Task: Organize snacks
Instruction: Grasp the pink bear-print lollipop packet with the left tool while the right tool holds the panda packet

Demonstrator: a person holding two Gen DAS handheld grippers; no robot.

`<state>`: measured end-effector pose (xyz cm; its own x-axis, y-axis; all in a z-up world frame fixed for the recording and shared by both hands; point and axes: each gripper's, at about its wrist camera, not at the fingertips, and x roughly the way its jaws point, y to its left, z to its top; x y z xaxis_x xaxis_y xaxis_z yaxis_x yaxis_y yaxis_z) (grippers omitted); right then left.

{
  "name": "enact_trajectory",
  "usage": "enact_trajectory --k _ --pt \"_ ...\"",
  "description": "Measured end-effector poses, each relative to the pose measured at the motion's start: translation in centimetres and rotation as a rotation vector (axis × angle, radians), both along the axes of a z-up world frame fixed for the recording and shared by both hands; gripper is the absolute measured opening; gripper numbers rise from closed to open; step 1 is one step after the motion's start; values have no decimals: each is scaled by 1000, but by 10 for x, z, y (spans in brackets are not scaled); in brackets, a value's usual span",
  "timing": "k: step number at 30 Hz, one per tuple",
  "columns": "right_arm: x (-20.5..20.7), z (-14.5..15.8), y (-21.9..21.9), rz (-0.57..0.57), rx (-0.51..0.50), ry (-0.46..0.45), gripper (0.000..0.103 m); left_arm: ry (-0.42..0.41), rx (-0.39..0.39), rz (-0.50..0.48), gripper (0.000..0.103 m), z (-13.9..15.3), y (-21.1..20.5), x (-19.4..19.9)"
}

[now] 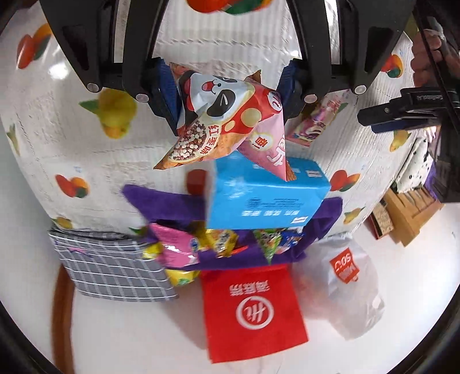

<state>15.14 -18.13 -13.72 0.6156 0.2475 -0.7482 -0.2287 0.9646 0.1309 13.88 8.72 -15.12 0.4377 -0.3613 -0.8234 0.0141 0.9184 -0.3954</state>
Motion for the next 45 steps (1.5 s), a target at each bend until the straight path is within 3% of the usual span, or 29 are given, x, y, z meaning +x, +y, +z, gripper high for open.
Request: enact_trajectory --k 3,20,26,29,34,45 --pt "-6 -2 -13 -19 17 2 58 37 -71 -19 79 -9 -5 1" --pt "-22 -24 -58 -73 82 46 58 24 -56 -55 75 -13 -49 20" --pt "-24 -33 -61 -80 70 70 58 -16 15 -84 66 -16 -77 30" --pt "-25 -38 -62 -80 78 84 58 -42 88 -90 53 -16 -84 31" --pt "-26 -46 -59 -68 80 105 58 -68 185 -79 20 -15 -85 32" --pt "-25 -52 -42 -33 60 122 58 -71 167 -76 21 -15 -68 20"
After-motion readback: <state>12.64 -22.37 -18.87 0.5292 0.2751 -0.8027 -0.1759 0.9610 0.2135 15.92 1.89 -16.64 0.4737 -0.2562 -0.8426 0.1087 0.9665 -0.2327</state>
